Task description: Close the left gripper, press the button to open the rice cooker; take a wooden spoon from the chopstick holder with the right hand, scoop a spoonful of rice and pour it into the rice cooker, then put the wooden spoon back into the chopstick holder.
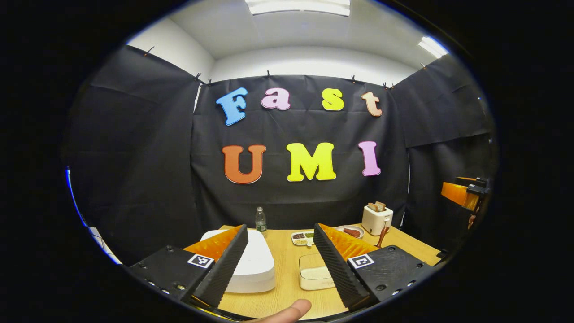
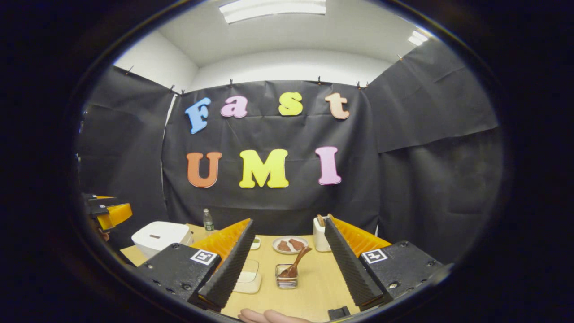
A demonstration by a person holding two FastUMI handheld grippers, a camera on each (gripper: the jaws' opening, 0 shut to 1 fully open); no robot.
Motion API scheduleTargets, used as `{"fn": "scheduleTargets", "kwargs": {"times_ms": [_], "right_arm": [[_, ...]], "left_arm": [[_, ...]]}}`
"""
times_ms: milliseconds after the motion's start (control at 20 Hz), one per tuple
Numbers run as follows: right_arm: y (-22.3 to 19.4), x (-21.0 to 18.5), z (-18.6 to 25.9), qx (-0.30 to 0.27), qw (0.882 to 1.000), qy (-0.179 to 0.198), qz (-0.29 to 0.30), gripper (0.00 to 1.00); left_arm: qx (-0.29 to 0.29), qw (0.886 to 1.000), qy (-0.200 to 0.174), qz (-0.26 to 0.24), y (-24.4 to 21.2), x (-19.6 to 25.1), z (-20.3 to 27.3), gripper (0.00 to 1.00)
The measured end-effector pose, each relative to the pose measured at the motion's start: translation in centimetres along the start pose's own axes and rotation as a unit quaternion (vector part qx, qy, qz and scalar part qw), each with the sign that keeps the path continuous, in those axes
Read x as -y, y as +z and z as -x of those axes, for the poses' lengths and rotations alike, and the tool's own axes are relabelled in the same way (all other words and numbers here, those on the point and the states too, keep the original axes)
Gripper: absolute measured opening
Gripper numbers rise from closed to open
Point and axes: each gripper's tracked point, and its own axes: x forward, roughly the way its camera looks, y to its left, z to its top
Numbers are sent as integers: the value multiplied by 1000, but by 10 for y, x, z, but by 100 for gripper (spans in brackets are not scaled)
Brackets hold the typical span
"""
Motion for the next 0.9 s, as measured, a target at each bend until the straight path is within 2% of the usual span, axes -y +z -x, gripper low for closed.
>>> {"fn": "scheduleTargets", "kwargs": {"times_ms": [100, 150, 300, 400, 600, 650, 800, 900], "right_arm": [[-4, 2, -2, -1, 1000, -1, 2, 100], [-6, 4, -3, -2, 1000, -4, 3, 98], [-17, 6, -8, -12, 1000, -5, 5, 100], [-23, 9, -10, -18, 1000, -6, 3, 100], [-32, 17, -13, -26, 999, -11, -16, 99], [-33, 17, -12, -26, 999, -13, -18, 99], [-31, 18, -12, -15, 1000, -16, -2, 100], [-35, 12, -13, -17, 1000, -9, -2, 98]], "left_arm": [[5, 1000, 9, 3, 0, -6, -8, 94], [4, 1000, 7, 11, -1, -6, -12, 94], [-9, 999, -1, 32, -12, -8, -22, 93], [-7, 1000, 9, 23, -14, -19, -29, 86], [-34, 999, 20, 0, -37, -34, -45, 53], [-45, 999, 25, -10, -43, -40, -48, 41], [-71, 996, 52, -24, -56, -63, -53, 36], [-81, 995, 53, -23, -61, -67, -59, 36]]}}
